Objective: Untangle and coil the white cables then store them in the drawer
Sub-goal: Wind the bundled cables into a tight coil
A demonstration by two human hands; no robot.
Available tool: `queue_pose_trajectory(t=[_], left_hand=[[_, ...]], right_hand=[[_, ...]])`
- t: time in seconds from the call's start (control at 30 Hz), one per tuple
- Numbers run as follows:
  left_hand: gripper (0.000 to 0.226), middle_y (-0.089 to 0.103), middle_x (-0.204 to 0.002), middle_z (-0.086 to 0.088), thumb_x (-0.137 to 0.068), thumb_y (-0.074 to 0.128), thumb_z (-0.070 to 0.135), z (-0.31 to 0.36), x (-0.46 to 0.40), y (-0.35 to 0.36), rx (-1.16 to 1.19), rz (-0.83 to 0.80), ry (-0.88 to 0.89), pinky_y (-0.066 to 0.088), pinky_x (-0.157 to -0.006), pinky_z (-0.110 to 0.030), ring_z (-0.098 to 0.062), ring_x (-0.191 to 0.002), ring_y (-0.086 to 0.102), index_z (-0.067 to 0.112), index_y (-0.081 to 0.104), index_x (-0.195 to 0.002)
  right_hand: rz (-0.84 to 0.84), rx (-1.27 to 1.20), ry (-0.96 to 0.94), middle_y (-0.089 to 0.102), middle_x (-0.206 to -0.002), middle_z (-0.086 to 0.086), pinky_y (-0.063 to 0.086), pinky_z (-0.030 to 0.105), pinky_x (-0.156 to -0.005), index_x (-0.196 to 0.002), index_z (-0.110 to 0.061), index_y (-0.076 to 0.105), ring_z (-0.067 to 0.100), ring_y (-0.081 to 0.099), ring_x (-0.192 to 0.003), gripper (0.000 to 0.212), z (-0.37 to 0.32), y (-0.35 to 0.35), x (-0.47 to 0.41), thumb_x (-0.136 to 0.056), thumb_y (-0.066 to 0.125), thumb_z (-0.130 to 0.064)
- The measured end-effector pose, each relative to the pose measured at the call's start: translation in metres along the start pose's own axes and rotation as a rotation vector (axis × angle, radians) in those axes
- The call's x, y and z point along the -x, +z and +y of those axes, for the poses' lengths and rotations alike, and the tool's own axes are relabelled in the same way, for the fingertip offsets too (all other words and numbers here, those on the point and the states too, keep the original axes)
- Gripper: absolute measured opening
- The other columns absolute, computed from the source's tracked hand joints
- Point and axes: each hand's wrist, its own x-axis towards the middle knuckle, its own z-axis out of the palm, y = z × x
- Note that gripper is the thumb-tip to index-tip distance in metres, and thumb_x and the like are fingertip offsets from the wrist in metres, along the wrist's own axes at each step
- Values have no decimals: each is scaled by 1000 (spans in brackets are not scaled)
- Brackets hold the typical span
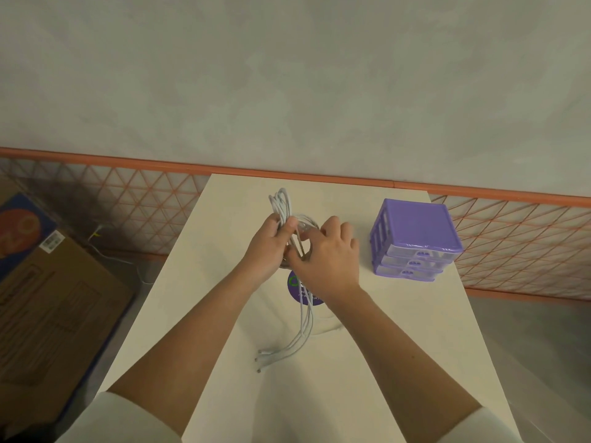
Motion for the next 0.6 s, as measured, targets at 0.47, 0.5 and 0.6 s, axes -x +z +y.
queue_pose_trajectory(t=[0.47, 0.5, 0.6], left_hand=[[30, 51, -67, 8, -101, 40, 42, -9, 4, -2, -68, -40, 29, 37, -47, -8, -8, -58, 48, 16, 55, -99], [31, 53, -68, 7, -100, 42, 43, -10, 3, -4, -95, -61, 29, 38, -49, -8, -8, -58, 50, 16, 56, -105], [32, 62, -82, 9, -93, 57, 42, -14, 3, -13, -124, -166, 12, 45, -62, -13, -5, -67, 59, 18, 53, -115]], right_hand=[[-402, 21, 90, 41, -103, 0, 36, 35, -87, -98, -25, 73, 24, 38, -104, 31, -6, -17, -12, -90, 53, -47], [-451, -38, 123, 40, -102, 0, 37, 36, -88, -99, -24, 73, 23, 38, -103, 31, -5, -19, -15, -91, 52, -46], [-646, -254, 264, 44, -101, 3, 44, 39, -88, -99, -23, 75, 22, 40, -97, 26, 2, -15, -27, -86, 60, -40]])
